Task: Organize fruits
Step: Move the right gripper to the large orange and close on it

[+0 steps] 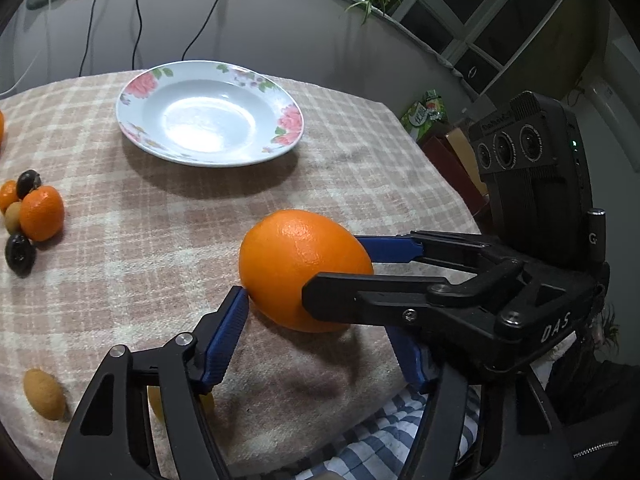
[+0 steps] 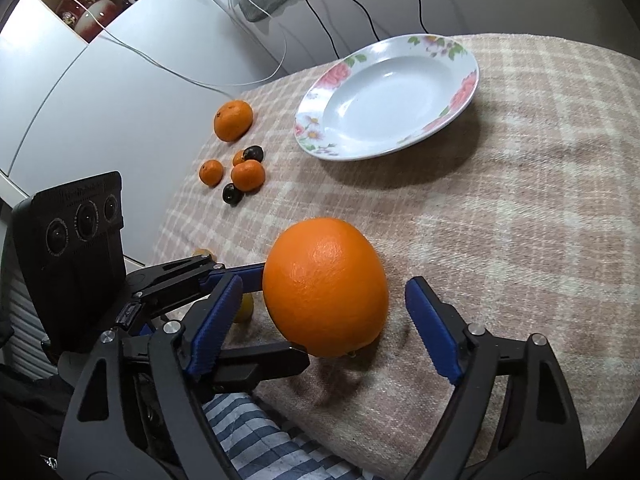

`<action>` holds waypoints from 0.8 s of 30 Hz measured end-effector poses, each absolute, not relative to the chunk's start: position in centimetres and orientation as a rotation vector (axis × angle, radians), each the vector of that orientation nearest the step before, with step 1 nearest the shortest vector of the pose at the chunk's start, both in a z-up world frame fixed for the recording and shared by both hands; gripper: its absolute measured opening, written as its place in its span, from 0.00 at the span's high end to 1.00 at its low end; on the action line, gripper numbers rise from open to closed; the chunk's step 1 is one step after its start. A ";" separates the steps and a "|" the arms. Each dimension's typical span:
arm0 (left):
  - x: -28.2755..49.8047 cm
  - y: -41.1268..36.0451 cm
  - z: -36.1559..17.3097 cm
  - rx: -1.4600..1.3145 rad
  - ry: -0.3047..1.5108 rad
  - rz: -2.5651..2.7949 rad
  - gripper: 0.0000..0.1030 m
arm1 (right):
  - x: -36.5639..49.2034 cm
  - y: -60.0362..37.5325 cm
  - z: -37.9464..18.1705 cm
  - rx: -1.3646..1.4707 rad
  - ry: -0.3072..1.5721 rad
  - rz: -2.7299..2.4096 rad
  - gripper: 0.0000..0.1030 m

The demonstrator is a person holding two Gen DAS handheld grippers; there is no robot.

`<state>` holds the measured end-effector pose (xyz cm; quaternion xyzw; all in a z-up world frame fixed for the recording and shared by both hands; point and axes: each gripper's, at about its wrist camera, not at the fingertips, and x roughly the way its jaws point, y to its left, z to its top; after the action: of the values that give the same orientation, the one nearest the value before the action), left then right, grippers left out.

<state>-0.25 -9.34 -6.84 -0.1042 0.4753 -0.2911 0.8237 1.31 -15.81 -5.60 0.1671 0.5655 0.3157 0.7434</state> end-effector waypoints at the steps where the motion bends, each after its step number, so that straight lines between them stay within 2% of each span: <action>1: -0.2 -9.3 -6.9 -0.221 1.015 -0.618 0.36 | 1.4 -15.8 -5.7 0.368 1.243 0.693 0.18; 4: 0.1 -9.4 -7.4 -0.229 1.030 -0.625 0.37 | 1.6 -15.8 -6.2 0.365 1.262 0.690 0.23; 8: 0.1 -9.6 -7.4 -0.222 1.026 -0.629 0.37 | 1.8 -16.0 -6.8 0.394 1.281 0.709 0.25; 10: 0.2 -9.7 -7.4 -0.216 1.023 -0.628 0.37 | 1.8 -16.1 -6.9 0.411 1.283 0.723 0.31; 24: 0.3 -9.6 -6.4 -0.220 0.990 -0.630 0.37 | 2.3 -16.1 -6.0 0.411 1.274 0.710 0.31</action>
<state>0.33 -9.57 -6.37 -0.1035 0.4663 -0.2968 0.8269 2.29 -16.11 -5.96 0.1863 0.5779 0.3218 0.7264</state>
